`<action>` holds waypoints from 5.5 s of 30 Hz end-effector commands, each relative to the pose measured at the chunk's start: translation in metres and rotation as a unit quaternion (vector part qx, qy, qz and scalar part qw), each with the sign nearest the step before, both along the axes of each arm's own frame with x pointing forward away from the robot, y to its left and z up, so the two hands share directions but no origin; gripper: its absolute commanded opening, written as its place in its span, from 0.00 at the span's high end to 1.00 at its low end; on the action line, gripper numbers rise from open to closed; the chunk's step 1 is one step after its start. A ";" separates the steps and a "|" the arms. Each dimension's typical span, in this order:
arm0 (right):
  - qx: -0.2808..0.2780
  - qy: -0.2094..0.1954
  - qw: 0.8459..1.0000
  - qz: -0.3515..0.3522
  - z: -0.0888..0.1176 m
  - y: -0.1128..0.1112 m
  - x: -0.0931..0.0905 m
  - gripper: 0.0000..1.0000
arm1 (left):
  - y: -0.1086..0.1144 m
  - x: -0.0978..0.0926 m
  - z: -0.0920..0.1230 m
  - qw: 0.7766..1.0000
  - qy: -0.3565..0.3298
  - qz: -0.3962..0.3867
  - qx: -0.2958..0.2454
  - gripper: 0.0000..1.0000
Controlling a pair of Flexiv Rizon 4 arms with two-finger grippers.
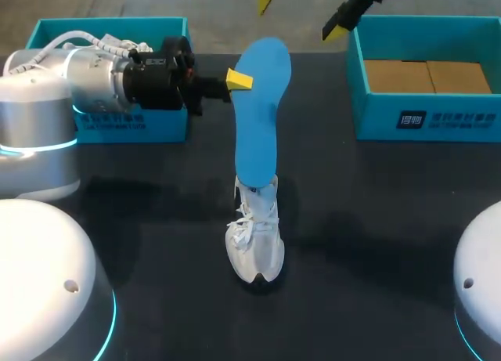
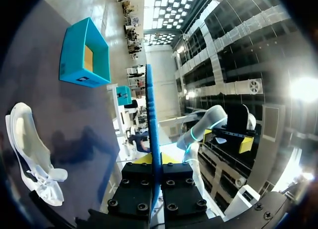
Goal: Take the shoe out of the shoebox, open the shoe tongue, remove and reinsert the insole, then place the shoe into the shoebox
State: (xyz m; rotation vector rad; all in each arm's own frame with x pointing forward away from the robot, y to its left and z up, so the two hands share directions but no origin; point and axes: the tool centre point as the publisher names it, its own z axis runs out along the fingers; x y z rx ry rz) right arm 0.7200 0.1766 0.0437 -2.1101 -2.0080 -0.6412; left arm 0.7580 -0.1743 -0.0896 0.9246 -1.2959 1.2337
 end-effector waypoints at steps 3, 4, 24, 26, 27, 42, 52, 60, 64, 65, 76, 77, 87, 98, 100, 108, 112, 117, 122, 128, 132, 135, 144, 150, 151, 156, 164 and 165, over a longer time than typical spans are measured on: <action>-0.131 0.011 0.991 -0.019 0.004 0.009 0.002 0.00 | 0.000 -0.003 0.000 1.000 0.001 0.002 0.002 1.00; -0.144 0.012 0.989 -0.014 0.003 0.015 0.002 0.00 | 0.000 -0.004 0.000 1.000 0.001 0.001 0.002 1.00; -0.219 0.020 0.975 -0.003 -0.016 0.039 0.000 0.00 | 0.001 -0.006 -0.001 1.000 0.001 0.002 0.005 1.00; -0.219 0.021 0.975 -0.003 -0.017 0.039 0.000 0.00 | 0.001 -0.006 -0.001 1.000 0.001 0.002 0.005 1.00; -0.219 0.021 0.975 -0.003 -0.018 0.040 0.000 0.00 | 0.001 -0.006 -0.001 1.000 0.001 0.002 0.005 1.00; -0.209 0.023 0.978 -0.006 -0.019 0.039 0.002 0.00 | 0.003 -0.005 0.000 1.000 0.000 0.001 0.004 1.00; -0.202 0.023 0.979 -0.005 -0.020 0.038 0.003 0.00 | 0.003 -0.004 0.000 1.000 0.000 0.000 0.004 1.00; -0.134 0.020 0.991 -0.005 -0.022 0.026 0.001 0.00 | 0.003 -0.004 0.001 1.000 -0.001 0.000 0.006 1.00; -0.104 0.019 0.994 -0.009 -0.025 0.017 -0.002 0.00 | 0.003 -0.005 0.001 1.000 -0.001 -0.001 0.006 1.00; -0.102 0.019 0.995 -0.010 -0.026 0.015 -0.002 0.00 | 0.003 -0.005 0.001 1.000 -0.001 -0.001 0.006 1.00; 0.035 0.014 0.999 -0.006 -0.036 -0.003 -0.006 0.00 | 0.003 -0.005 0.003 1.000 -0.003 0.000 0.005 1.00; 0.055 0.010 0.998 -0.005 -0.037 -0.005 -0.006 0.00 | 0.003 -0.005 0.003 1.000 -0.004 0.000 0.005 1.00; 0.149 -0.007 0.989 -0.005 -0.044 -0.022 -0.008 0.00 | 0.004 -0.003 0.004 1.000 -0.005 0.003 0.006 1.00; 0.268 -0.028 0.962 0.031 -0.045 -0.035 -0.008 0.00 | 0.007 -0.002 0.002 1.000 -0.003 0.006 0.008 1.00; 0.283 -0.027 0.958 0.042 -0.045 -0.035 -0.007 0.00 | 0.007 -0.002 0.002 1.000 -0.003 0.006 0.008 1.00; 0.349 -0.024 0.935 0.058 -0.053 -0.037 -0.007 0.00 | 0.009 0.000 0.004 1.000 -0.004 0.007 0.005 1.00; 0.377 -0.023 0.923 0.067 -0.059 -0.039 -0.007 0.00 | 0.008 0.000 0.004 1.000 -0.005 0.007 0.005 1.00; 0.412 -0.023 0.908 0.073 -0.067 -0.044 -0.008 0.00 | 0.008 0.000 0.005 1.000 -0.006 0.007 0.005 1.00; 0.434 -0.025 0.897 0.079 -0.076 -0.047 -0.009 0.00 | 0.009 0.000 0.007 1.000 -0.007 0.008 0.004 1.00; 0.464 -0.029 0.881 0.087 -0.084 -0.049 -0.010 0.00 | 0.009 0.000 0.009 1.000 -0.009 0.009 0.003 1.00; 0.482 -0.028 0.872 0.086 -0.092 -0.050 -0.010 0.00 | 0.009 0.000 0.010 1.000 -0.011 0.010 0.001 1.00; 0.497 -0.031 0.863 0.084 -0.095 -0.051 -0.011 0.00 | 0.009 0.000 0.011 1.000 -0.012 0.011 0.001 1.00; 0.523 -0.038 0.847 0.079 -0.103 -0.052 -0.011 0.00 | 0.009 -0.001 0.012 1.000 -0.013 0.010 0.001 1.00; 0.521 -0.034 0.849 0.078 -0.104 -0.051 -0.011 0.00 | 0.008 -0.001 0.013 1.000 -0.015 0.008 0.002 1.00; 0.521 -0.033 0.849 0.078 -0.104 -0.050 -0.011 0.00 | 0.008 -0.001 0.013 1.000 -0.015 0.008 0.002 1.00; 0.515 -0.027 0.853 0.075 -0.107 -0.049 -0.010 0.00 | 0.008 -0.001 0.013 1.000 -0.015 0.007 0.002 1.00; 0.506 -0.016 0.859 0.072 -0.110 -0.047 -0.008 0.00 | 0.008 -0.001 0.014 1.000 -0.016 0.007 0.002 1.00; 0.509 -0.018 0.858 0.068 -0.110 -0.047 -0.008 0.00 | 0.007 -0.001 0.014 1.000 -0.016 0.007 0.003 1.00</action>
